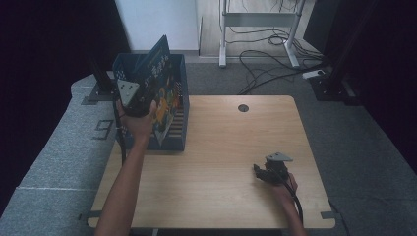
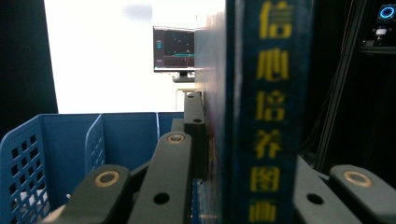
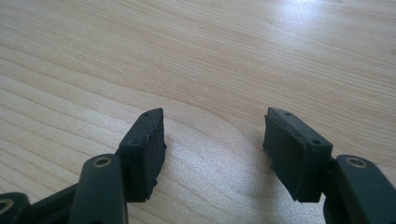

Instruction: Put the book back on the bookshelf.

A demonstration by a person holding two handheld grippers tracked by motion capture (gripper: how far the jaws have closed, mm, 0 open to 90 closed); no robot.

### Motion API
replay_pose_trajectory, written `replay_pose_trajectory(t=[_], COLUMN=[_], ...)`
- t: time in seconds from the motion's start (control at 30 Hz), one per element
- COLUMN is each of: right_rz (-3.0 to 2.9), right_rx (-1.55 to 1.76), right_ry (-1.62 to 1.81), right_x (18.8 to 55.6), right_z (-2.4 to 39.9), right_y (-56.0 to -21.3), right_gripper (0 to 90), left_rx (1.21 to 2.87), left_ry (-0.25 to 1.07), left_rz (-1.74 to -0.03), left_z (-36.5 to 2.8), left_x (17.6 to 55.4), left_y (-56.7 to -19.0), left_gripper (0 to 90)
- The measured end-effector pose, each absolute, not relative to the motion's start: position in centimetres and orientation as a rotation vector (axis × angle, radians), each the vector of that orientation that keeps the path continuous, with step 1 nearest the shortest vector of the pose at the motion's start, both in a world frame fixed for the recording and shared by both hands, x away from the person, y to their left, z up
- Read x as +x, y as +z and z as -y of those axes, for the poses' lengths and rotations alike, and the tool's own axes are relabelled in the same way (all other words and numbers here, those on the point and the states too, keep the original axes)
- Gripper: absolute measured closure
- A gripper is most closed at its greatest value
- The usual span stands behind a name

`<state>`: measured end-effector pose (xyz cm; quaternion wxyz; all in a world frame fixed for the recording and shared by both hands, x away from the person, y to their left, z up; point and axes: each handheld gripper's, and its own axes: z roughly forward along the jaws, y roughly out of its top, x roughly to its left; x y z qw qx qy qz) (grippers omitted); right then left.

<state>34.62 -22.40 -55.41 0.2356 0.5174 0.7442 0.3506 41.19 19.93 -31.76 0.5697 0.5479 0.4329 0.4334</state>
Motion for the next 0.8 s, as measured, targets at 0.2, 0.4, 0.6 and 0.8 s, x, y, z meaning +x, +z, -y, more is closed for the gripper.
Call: replay_pose_trajectory(t=[0.2, 0.4, 0.6, 0.8], right_rz=[-2.042, -2.042, -2.042, -2.042], right_rx=[1.419, 1.420, 1.419, 1.418], right_ry=[0.962, 0.963, 0.963, 0.963], right_x=[34.6, 34.6, 34.6, 34.6], right_z=[22.4, 22.4, 22.4, 22.4], right_y=[-55.4, -55.4, -55.4, -55.4], right_gripper=[37.7, 37.7, 37.7, 37.7], left_rx=[1.276, 1.255, 1.265, 1.273], left_ry=[1.019, 1.011, 1.035, 1.034], left_rz=[-1.029, -1.048, -1.041, -1.033], left_z=[-19.9, -19.9, -19.4, -18.6], left_x=[41.9, 42.8, 43.4, 44.2], left_y=[-32.0, -32.5, -32.9, -33.1], left_gripper=[82.0, 82.0, 82.0, 82.1])
